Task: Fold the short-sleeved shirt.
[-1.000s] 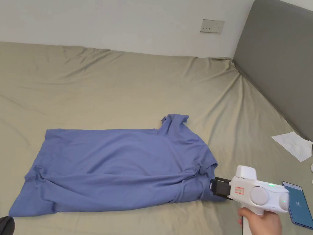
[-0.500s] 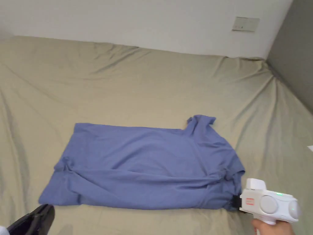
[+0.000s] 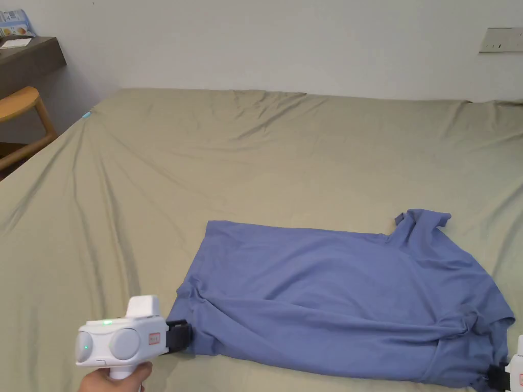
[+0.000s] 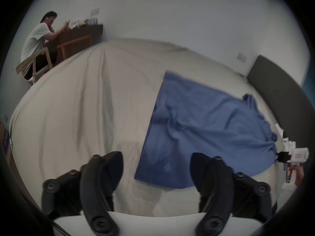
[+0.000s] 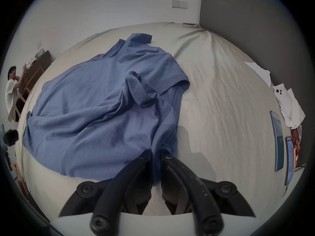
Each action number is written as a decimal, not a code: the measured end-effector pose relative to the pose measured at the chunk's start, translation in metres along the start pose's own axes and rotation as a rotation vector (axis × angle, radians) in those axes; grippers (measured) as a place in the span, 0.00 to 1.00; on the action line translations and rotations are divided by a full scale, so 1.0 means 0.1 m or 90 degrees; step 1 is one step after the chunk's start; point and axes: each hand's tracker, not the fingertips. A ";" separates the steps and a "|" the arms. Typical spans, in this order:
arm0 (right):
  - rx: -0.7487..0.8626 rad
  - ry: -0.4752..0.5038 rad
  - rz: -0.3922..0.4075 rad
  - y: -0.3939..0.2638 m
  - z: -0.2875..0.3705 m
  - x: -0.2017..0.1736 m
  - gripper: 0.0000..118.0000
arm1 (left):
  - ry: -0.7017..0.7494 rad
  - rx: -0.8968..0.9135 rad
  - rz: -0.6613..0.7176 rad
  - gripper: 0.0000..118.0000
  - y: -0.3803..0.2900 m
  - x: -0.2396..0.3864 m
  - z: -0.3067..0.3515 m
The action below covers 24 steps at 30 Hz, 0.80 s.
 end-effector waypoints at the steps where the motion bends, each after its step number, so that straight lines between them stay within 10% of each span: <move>1: 0.000 0.000 0.000 0.00 0.00 0.00 0.08 | -0.001 -0.006 -0.008 0.66 -0.02 0.02 -0.05; 6: -0.005 -0.013 0.027 0.01 0.00 -0.06 0.08 | 0.019 0.004 -0.019 0.63 -0.03 0.13 0.05; 7: -0.006 -0.016 0.030 0.02 0.00 -0.07 0.08 | 0.039 0.016 -0.040 0.55 -0.02 0.17 0.09; 9: -0.006 -0.023 0.033 0.02 -0.01 -0.09 0.08 | 0.047 0.019 -0.111 0.10 -0.03 0.27 0.11; 24: 0.082 -0.002 0.035 0.06 0.81 0.00 0.08 | -0.022 0.114 -0.109 0.08 0.16 0.25 0.92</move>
